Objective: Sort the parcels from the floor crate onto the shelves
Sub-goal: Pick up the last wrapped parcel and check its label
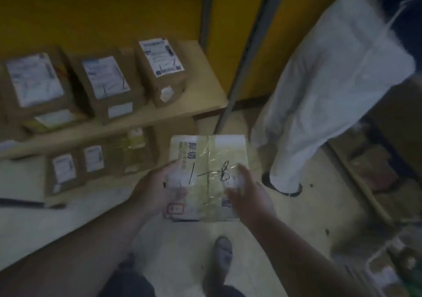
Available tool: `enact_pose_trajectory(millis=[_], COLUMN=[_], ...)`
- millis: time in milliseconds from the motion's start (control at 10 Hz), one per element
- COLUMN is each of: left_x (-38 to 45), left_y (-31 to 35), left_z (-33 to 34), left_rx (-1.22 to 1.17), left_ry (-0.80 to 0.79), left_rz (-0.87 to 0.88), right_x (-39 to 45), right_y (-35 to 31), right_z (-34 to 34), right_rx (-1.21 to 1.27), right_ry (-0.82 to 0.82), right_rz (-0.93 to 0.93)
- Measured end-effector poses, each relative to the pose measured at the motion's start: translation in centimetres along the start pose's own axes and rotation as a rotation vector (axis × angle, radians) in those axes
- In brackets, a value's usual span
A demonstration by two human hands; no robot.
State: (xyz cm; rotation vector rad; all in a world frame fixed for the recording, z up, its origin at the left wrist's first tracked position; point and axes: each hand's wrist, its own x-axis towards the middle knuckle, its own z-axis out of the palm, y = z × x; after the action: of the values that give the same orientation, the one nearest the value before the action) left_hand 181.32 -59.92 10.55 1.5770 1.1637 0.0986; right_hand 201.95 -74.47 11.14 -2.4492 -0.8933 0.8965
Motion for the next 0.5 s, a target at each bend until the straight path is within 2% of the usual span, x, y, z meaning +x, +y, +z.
enact_pose_trajectory(millis=[200,300,400,500], left_x=[8.4,13.1,20.2,25.6], left_y=[-6.8,-10.8,-15.7,-17.5], left_z=[3.4,4.7,4.2,3.0], left_rx=[0.040,0.007,-0.028,-0.001], left_ry=[0.023,0.021,0.010,0.025], left_rz=[-0.150,-0.163,-0.165,-0.176], right_x=[11.1,15.3,20.0,25.6], right_y=[4.1,5.4,4.4,3.9], right_z=[6.6,11.7,16.3,19.7], right_rx=[-0.128,-0.157,-0.157,-0.182], right_ry=[-0.084,-0.099,-0.029,-0.039], right_rz=[-0.097,-0.112,-0.133,-0.186])
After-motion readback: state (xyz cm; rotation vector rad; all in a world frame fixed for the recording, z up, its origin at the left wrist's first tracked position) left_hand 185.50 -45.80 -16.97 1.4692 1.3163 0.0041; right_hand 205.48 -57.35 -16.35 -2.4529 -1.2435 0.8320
